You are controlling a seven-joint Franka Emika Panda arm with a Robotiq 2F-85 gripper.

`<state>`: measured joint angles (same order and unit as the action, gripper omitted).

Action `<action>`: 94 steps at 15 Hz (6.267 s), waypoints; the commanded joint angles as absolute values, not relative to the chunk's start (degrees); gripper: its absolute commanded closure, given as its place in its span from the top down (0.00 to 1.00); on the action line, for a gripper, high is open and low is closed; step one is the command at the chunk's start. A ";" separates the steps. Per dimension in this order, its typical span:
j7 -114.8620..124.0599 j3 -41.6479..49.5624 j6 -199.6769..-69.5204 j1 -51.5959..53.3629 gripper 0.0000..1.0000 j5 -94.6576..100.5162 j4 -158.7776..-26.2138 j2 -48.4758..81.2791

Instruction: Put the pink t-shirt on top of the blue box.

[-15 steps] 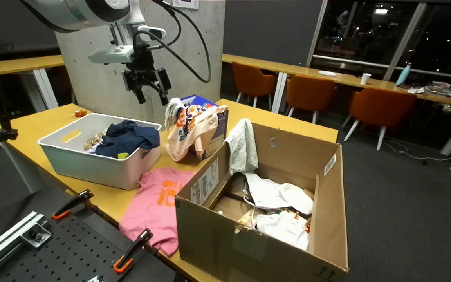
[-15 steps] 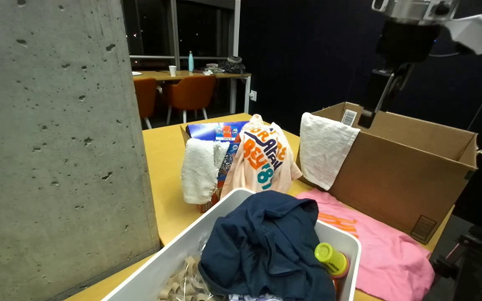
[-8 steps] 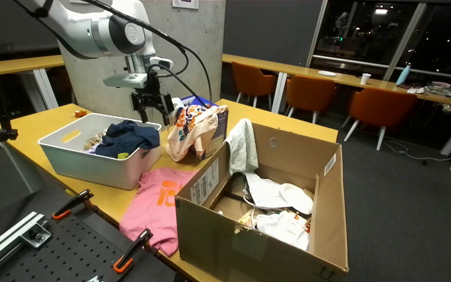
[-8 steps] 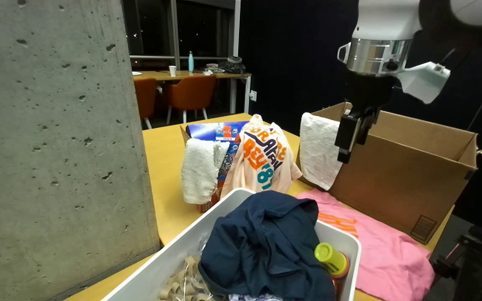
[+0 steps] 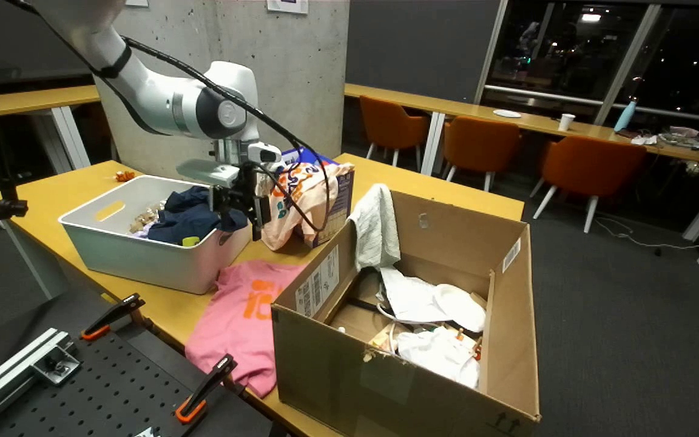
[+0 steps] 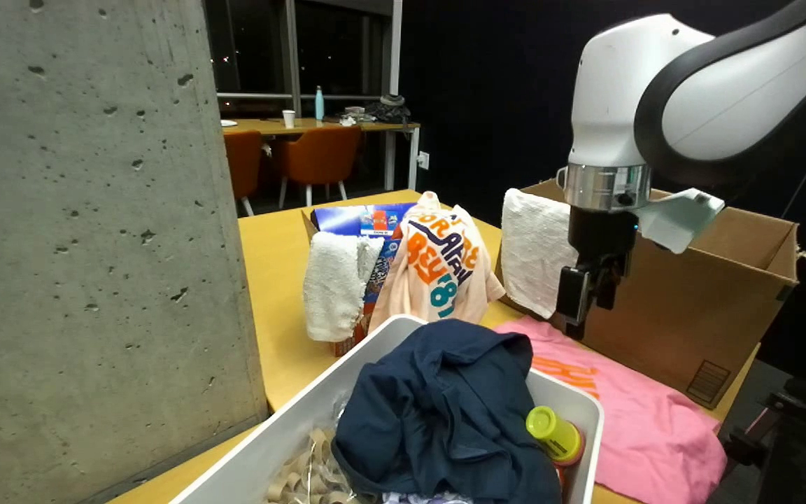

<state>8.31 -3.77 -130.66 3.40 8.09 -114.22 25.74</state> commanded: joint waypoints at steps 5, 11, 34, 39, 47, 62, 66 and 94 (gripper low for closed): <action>6.72 -1.82 -135.00 3.30 1.00 4.35 -107.68 37.95; 6.60 -1.96 -134.24 4.25 1.00 4.28 -100.83 45.77; 12.39 0.14 -135.15 7.59 0.01 3.91 -84.79 58.92; 16.48 1.31 -135.33 7.50 0.03 3.64 -93.87 51.91; 21.68 6.09 -131.51 8.46 0.03 6.25 -106.52 32.73; 35.81 -8.29 -106.93 23.25 0.03 27.19 -99.33 10.72; 26.12 -11.64 -106.21 22.76 0.03 26.70 -94.09 13.85; -19.82 0.83 -93.39 17.12 0.03 30.48 -41.45 46.33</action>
